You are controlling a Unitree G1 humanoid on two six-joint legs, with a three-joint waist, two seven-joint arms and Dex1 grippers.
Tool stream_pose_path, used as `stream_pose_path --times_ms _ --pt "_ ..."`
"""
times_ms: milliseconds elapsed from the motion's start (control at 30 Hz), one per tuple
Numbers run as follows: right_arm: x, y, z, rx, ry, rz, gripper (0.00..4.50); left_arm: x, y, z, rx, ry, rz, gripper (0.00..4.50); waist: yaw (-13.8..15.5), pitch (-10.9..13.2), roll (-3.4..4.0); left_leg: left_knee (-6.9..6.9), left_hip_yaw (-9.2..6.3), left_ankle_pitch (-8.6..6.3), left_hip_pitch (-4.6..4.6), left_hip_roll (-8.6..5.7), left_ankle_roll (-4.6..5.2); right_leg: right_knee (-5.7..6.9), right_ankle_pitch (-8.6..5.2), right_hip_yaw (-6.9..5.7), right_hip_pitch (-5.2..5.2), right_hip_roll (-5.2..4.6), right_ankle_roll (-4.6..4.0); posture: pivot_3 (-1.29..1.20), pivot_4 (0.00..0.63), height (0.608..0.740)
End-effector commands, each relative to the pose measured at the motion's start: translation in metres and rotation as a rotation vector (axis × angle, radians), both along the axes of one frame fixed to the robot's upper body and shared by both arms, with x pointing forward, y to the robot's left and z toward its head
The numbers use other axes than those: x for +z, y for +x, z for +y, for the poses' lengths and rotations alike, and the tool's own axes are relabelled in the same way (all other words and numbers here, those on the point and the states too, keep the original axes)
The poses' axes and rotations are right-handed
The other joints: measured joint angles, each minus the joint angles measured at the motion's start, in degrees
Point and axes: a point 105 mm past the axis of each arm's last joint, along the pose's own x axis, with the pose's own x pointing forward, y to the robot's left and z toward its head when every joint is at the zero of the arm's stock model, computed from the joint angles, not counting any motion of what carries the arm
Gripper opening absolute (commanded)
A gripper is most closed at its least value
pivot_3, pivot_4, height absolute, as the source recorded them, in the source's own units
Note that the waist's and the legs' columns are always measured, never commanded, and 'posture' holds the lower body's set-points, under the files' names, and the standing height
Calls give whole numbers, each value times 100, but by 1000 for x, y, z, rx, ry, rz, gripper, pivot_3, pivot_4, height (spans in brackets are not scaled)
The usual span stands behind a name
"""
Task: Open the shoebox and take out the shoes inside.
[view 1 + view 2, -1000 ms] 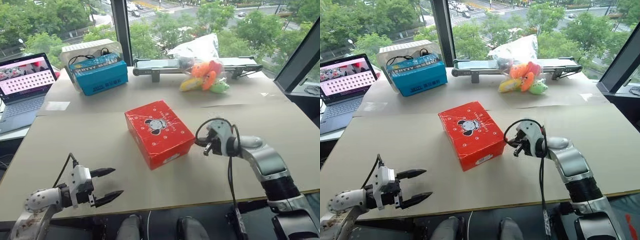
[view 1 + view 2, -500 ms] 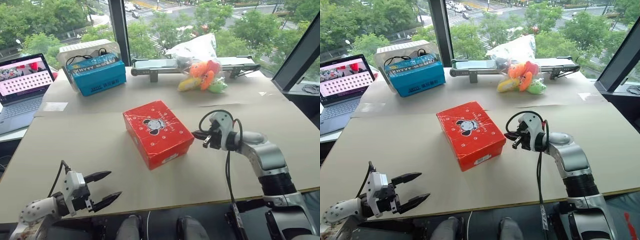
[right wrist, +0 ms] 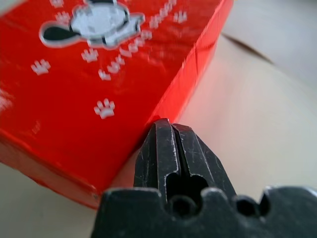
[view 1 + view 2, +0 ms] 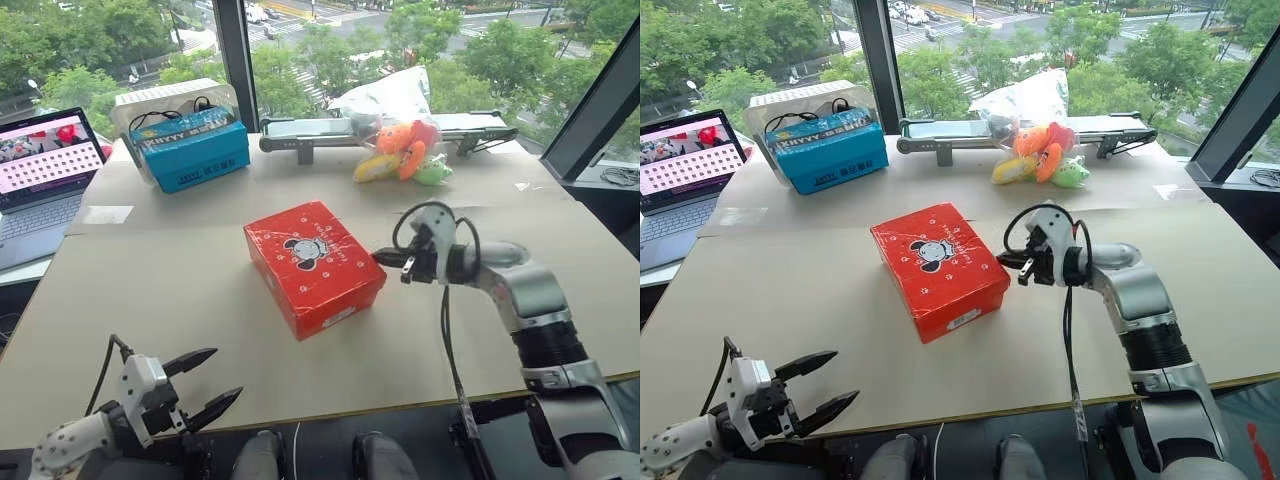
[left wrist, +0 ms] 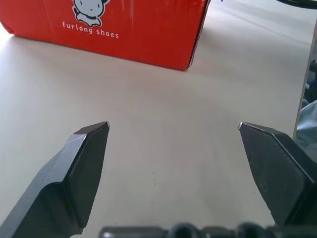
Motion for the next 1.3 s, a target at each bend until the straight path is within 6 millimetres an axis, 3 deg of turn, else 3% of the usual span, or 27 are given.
stream_pose_path --times_ms 33,100,200,300,400,500,667,900,1200,1300 --pt "3 29 -30 -170 -108 -100 74 12 -1 -1 -10 7 -51 4500 0 0 0 1 1 0 0 0 0 1 1 0 0 0 0 0 150 740" --pt "-4 42 -52 -277 -151 -105 74 13 -1 -2 -17 9 -47 4500 -6 0 0 2 2 0 0 0 -1 1 6 0 -1 0 -2 0 150 740" --pt "-10 41 -52 -247 -147 -89 74 13 1 -1 -15 11 -49 4500 -6 0 0 2 4 1 -1 2 -2 2 11 0 0 3 -4 0 150 740" --pt "-16 32 -36 -138 -139 -57 74 14 3 -1 -16 14 -51 4500 -27 0 1 2 3 1 -2 4 -1 6 10 4 8 8 -6 0 150 740" --pt "0 4 6 104 -33 -41 74 13 7 2 2 22 -58 4500 -20 0 1 2 3 2 -2 10 1 12 9 6 6 15 -8 0 150 740" --pt "11 -12 24 214 5 -42 74 12 8 -1 -3 13 -58 4500 -14 0 1 4 1 3 -1 18 2 25 11 6 3 21 -4 0 150 740" --pt "34 -20 41 270 124 -38 74 11 10 -4 -6 9 -62 4500 0 1 2 19 2 1 1 23 -4 36 4 2 0 18 -18 0 150 740" --pt "41 -19 44 260 174 -34 74 9 11 -5 -4 8 -62 4500 5 1 2 19 1 -1 8 26 -8 35 3 0 -11 18 -22 0 150 740" --pt "109 -42 69 446 333 -123 74 8 10 -6 4 9 -64 4500 1 3 4 19 3 0 0 26 -7 56 -3 0 -9 20 -33 0 150 740" --pt "133 -61 86 587 331 -171 74 9 9 -6 8 5 -66 4500 0 3 5 19 1 -1 3 28 -8 59 -2 -1 -10 19 -33 0 150 740"
